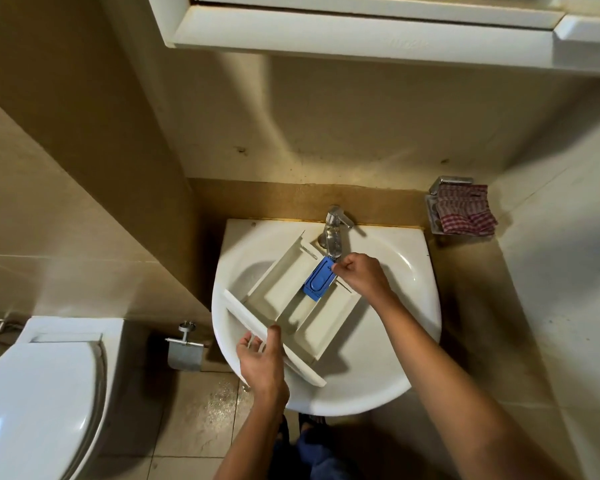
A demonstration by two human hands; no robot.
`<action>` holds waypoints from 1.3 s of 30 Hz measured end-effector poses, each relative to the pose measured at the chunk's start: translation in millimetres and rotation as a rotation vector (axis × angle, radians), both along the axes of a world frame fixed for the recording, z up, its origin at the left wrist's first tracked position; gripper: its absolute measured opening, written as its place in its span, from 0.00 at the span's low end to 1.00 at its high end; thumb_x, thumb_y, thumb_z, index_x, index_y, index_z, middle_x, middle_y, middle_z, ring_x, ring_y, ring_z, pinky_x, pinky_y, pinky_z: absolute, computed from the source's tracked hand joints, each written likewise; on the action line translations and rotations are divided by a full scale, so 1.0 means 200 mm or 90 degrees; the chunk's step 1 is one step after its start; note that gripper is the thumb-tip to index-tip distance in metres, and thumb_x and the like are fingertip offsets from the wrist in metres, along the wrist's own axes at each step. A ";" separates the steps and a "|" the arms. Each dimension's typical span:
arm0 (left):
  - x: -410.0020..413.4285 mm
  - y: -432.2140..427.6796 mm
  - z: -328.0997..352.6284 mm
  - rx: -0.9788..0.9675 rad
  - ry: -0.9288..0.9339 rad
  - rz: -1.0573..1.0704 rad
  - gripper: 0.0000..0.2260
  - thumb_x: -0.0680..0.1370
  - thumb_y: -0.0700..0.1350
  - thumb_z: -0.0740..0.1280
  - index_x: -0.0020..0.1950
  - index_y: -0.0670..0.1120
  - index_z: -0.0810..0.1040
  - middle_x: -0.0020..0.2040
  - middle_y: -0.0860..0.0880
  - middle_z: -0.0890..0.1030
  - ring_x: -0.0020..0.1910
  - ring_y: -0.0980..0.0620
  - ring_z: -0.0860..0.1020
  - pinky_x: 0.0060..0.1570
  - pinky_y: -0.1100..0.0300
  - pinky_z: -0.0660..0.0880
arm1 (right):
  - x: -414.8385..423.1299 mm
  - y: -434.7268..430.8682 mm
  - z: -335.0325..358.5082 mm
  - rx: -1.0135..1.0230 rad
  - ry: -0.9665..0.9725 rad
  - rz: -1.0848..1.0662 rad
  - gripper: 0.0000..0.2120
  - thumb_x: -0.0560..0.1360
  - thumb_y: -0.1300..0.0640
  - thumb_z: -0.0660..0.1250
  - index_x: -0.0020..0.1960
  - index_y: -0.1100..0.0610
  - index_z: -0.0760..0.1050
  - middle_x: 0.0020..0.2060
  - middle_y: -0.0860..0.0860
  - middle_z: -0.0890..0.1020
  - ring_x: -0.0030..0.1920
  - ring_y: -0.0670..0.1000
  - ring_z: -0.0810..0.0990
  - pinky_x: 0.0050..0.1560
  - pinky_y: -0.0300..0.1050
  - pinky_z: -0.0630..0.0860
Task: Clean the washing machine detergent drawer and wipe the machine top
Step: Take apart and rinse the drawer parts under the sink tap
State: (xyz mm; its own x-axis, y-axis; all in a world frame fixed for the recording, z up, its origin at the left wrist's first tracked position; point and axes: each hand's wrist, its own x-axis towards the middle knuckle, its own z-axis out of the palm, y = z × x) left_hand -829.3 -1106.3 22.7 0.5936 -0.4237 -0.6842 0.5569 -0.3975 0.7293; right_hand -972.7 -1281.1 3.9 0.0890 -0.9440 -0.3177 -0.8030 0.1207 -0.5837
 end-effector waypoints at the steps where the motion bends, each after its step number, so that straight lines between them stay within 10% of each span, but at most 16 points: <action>1: -0.01 0.01 -0.01 -0.014 0.004 -0.009 0.34 0.62 0.55 0.72 0.65 0.44 0.70 0.57 0.43 0.80 0.46 0.48 0.79 0.48 0.53 0.77 | 0.01 0.01 -0.01 0.015 -0.037 0.001 0.11 0.75 0.47 0.67 0.44 0.56 0.78 0.39 0.48 0.81 0.44 0.50 0.79 0.44 0.42 0.73; 11: -0.11 0.09 -0.08 0.021 0.050 -0.057 0.22 0.70 0.40 0.74 0.58 0.35 0.71 0.42 0.46 0.78 0.36 0.51 0.76 0.37 0.61 0.75 | -0.01 -0.04 -0.06 0.071 -0.136 -0.055 0.13 0.72 0.48 0.72 0.44 0.59 0.81 0.42 0.52 0.83 0.46 0.49 0.78 0.47 0.42 0.72; 16: -0.26 0.09 -0.06 -0.002 0.097 0.029 0.27 0.70 0.40 0.76 0.64 0.42 0.67 0.54 0.45 0.80 0.51 0.47 0.80 0.56 0.51 0.76 | -0.02 0.02 -0.09 0.095 -0.106 -0.169 0.26 0.68 0.49 0.75 0.61 0.59 0.72 0.55 0.53 0.74 0.55 0.53 0.75 0.50 0.44 0.72; 20: -0.30 -0.01 -0.05 -0.054 0.120 0.059 0.31 0.71 0.35 0.74 0.69 0.44 0.63 0.55 0.51 0.78 0.54 0.54 0.78 0.60 0.55 0.72 | -0.01 0.08 -0.11 0.269 -0.250 -0.241 0.09 0.72 0.67 0.67 0.51 0.60 0.75 0.51 0.59 0.79 0.48 0.58 0.81 0.48 0.54 0.81; 25: -0.33 -0.07 -0.09 -0.051 0.144 0.045 0.29 0.71 0.37 0.75 0.67 0.43 0.63 0.56 0.49 0.76 0.58 0.49 0.77 0.57 0.59 0.72 | 0.04 0.07 -0.11 0.302 -0.268 -0.176 0.04 0.76 0.60 0.63 0.47 0.57 0.76 0.40 0.53 0.78 0.40 0.51 0.79 0.42 0.44 0.78; 32: -0.32 -0.08 -0.20 -0.071 0.240 -0.126 0.49 0.53 0.60 0.83 0.70 0.48 0.69 0.64 0.44 0.78 0.65 0.41 0.75 0.70 0.47 0.66 | 0.01 0.04 -0.14 0.050 -0.090 -0.061 0.14 0.73 0.67 0.64 0.58 0.66 0.78 0.53 0.58 0.83 0.56 0.54 0.80 0.49 0.34 0.67; 36: -0.27 -0.03 -0.20 -0.043 0.287 -0.095 0.37 0.57 0.64 0.79 0.60 0.48 0.76 0.48 0.53 0.80 0.46 0.55 0.77 0.51 0.60 0.72 | 0.00 -0.02 -0.12 -0.035 -0.015 -0.005 0.11 0.74 0.67 0.61 0.53 0.65 0.79 0.48 0.61 0.83 0.52 0.59 0.80 0.45 0.39 0.69; 39: -0.22 0.01 -0.21 0.054 0.221 0.005 0.46 0.59 0.66 0.73 0.65 0.34 0.71 0.45 0.39 0.78 0.40 0.47 0.73 0.44 0.50 0.74 | -0.02 -0.04 -0.10 -0.069 0.047 0.046 0.12 0.73 0.67 0.59 0.52 0.63 0.79 0.45 0.62 0.83 0.50 0.62 0.79 0.43 0.45 0.71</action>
